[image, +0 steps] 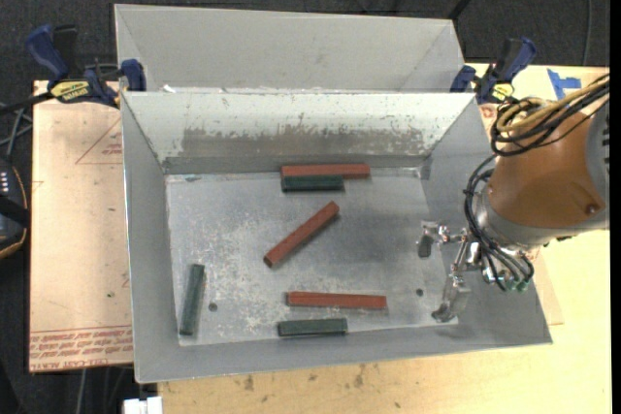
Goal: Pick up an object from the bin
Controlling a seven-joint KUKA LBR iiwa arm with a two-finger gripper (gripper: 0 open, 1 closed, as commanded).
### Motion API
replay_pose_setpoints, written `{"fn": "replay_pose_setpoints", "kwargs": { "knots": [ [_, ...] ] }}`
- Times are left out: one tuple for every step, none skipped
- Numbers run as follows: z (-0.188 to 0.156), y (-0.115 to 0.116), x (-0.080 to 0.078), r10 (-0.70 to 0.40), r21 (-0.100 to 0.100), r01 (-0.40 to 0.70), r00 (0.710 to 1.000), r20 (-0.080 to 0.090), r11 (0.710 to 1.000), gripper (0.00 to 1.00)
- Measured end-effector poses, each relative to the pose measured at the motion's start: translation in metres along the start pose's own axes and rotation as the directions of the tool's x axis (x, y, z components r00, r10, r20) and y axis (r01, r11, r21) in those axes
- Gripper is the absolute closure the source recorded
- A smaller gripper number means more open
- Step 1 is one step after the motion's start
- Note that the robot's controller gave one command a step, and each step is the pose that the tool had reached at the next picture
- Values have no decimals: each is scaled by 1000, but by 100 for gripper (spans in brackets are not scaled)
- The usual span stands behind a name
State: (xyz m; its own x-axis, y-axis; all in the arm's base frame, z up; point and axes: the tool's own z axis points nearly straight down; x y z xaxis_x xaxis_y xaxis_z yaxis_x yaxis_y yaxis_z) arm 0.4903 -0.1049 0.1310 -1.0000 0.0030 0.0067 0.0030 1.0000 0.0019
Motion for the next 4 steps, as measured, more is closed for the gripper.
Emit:
{"fn": "replay_pose_setpoints", "kwargs": {
  "knots": [
    [-3, 0, -2, -3, 1, 3, 1000, 7, 1000, 0],
    [44, 53, -7, -129, 4, 129, 992, 11, 992, 0],
    [33, 80, -4, -113, 1, 113, 994, 5, 994, 0],
    [31, 99, -8, -93, 1, 93, 996, 8, 996, 0]
  ]
}}
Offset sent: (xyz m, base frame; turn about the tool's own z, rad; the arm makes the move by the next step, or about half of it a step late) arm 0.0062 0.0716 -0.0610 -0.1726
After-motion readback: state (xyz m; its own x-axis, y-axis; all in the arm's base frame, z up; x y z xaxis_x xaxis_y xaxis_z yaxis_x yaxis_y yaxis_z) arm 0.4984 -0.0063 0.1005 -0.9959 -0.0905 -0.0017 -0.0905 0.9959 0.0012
